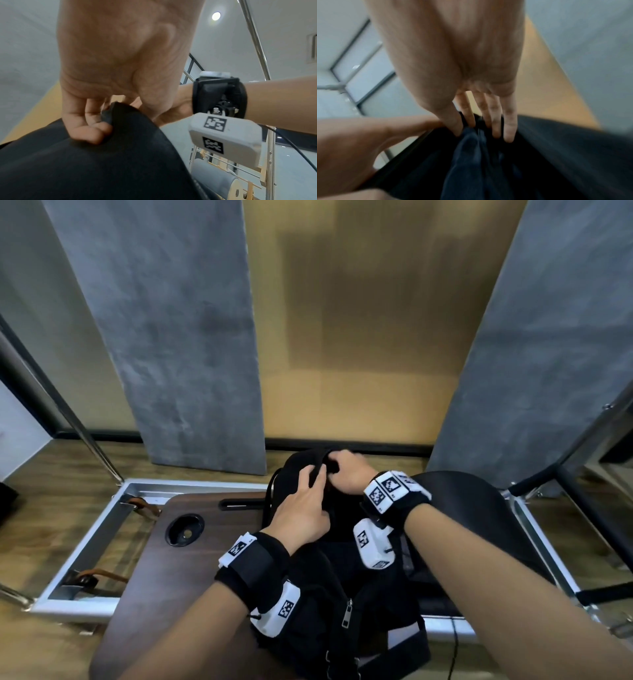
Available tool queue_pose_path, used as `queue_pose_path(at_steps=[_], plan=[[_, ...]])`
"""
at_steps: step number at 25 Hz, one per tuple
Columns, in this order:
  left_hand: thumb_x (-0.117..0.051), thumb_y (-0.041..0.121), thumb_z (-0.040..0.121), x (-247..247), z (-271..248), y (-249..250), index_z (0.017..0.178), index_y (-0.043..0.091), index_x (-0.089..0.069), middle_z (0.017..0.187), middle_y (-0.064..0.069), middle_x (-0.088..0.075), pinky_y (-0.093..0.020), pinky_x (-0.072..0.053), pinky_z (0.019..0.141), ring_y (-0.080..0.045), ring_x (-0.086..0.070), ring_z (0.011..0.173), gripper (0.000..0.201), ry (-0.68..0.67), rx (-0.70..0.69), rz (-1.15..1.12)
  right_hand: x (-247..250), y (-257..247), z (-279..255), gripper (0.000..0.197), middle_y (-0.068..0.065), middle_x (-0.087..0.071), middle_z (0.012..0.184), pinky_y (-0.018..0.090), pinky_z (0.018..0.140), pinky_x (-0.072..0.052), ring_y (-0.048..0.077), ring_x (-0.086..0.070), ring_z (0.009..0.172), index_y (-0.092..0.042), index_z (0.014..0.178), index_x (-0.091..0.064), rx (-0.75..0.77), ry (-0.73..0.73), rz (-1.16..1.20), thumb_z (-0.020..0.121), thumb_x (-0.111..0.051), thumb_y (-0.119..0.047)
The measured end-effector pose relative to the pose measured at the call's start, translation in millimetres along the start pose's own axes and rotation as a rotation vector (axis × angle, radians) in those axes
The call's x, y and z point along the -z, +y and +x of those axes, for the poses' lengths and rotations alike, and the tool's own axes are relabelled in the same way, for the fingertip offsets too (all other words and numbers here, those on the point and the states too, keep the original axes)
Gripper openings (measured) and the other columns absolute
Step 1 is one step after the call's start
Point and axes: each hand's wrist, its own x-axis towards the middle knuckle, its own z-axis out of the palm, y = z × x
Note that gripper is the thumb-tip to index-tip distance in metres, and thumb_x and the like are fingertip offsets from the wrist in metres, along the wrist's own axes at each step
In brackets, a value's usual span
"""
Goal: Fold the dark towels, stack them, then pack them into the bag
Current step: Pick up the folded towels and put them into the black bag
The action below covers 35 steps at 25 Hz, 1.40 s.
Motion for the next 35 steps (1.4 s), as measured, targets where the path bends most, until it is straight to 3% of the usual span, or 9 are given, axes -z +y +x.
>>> queue_pose_path(at_steps=[3,8,12,16,23,26,29,31,35], plan=[[-0.054,0.012,0.098,-3,-8,0,0.167,0.032,-0.009,0.159,-0.002,-0.015,-0.05,-0.056,0.085,-0.034,-0.066,0.085,0.084,0.097,-0.013,-0.071,22,18,-30,0.022,0.009,-0.068,0.101,0.041,0.078,-0.057,0.035,-0.071,0.098,-0.019,0.088,-0.059,-0.108,0.072,-0.138,0.086,-0.073,-0.036],[-0.06,0.038,0.102,-16,-31,4,0.133,0.014,-0.036,0.126,-0.01,-0.052,-0.04,-0.046,0.07,-0.037,-0.069,0.095,0.046,0.322,0.096,0.024,-2,46,-75,0.057,0.0,-0.064,0.082,0.038,0.077,-0.061,0.022,-0.068,0.077,-0.017,0.086,-0.05,-0.34,-0.247,-0.292,0.073,-0.083,-0.062],[-0.05,0.052,0.104,-22,-42,1,0.094,0.019,-0.047,0.109,-0.008,-0.068,-0.037,-0.039,0.073,-0.036,-0.068,0.104,0.034,0.21,0.146,0.163,-10,62,-89,0.05,0.009,-0.067,0.107,0.043,0.084,-0.062,0.032,-0.071,0.094,-0.009,0.11,-0.055,-0.435,-0.238,-0.257,0.081,-0.086,-0.035],[-0.055,0.044,0.103,-30,-43,-5,0.086,0.02,-0.044,0.101,-0.006,-0.062,-0.037,-0.039,0.073,-0.036,-0.065,0.102,0.032,0.211,0.113,0.091,-7,77,-103,0.027,0.016,-0.07,0.084,0.04,0.07,-0.065,0.028,-0.074,0.058,-0.011,0.108,-0.055,-0.435,-0.092,0.131,0.089,-0.072,-0.002],[-0.07,0.039,0.097,-56,-36,9,0.122,0.011,-0.055,0.12,-0.011,-0.062,-0.045,-0.057,0.091,-0.036,-0.065,0.112,0.041,-0.064,0.057,-0.128,-28,59,-115,0.019,0.018,-0.065,0.098,0.033,0.059,-0.058,0.027,-0.072,0.055,-0.019,0.105,-0.049,-0.32,0.059,0.36,0.096,-0.053,-0.002],[-0.066,0.042,0.099,-65,-38,9,0.127,0.01,-0.047,0.128,-0.01,-0.057,-0.046,-0.053,0.095,-0.034,-0.061,0.117,0.047,-0.073,0.014,-0.132,-41,53,-115,0.052,0.011,-0.062,0.11,0.041,0.074,-0.062,0.029,-0.073,0.086,-0.012,0.115,-0.049,-0.4,0.094,0.104,0.087,-0.079,-0.044],[-0.067,0.031,0.1,-66,-42,3,0.127,0.013,-0.04,0.13,-0.006,-0.052,-0.046,-0.054,0.094,-0.03,-0.06,0.113,0.042,-0.102,-0.007,-0.179,-47,46,-113,0.045,0.015,-0.059,0.117,0.045,0.082,-0.058,0.036,-0.063,0.11,-0.01,0.11,-0.052,-0.404,0.093,-0.113,0.087,-0.08,-0.036],[-0.065,0.022,0.099,-65,-43,-2,0.125,0.014,-0.039,0.129,-0.005,-0.05,-0.046,-0.054,0.093,-0.028,-0.059,0.11,0.038,-0.114,-0.03,-0.199,-42,43,-110,0.025,0.016,-0.061,0.104,0.042,0.075,-0.06,0.037,-0.067,0.096,-0.012,0.085,-0.049,-0.329,0.114,-0.098,0.093,-0.069,-0.023],[-0.066,0.017,0.095,-60,-38,-9,0.122,0.015,-0.04,0.121,-0.006,-0.052,-0.047,-0.053,0.093,-0.031,-0.059,0.111,0.037,-0.082,-0.035,-0.232,-32,34,-106,0.042,0.014,-0.059,0.06,0.034,0.051,-0.058,0.024,-0.069,0.049,-0.01,0.058,-0.04,-0.174,0.186,0.019,0.095,-0.059,-0.014]])
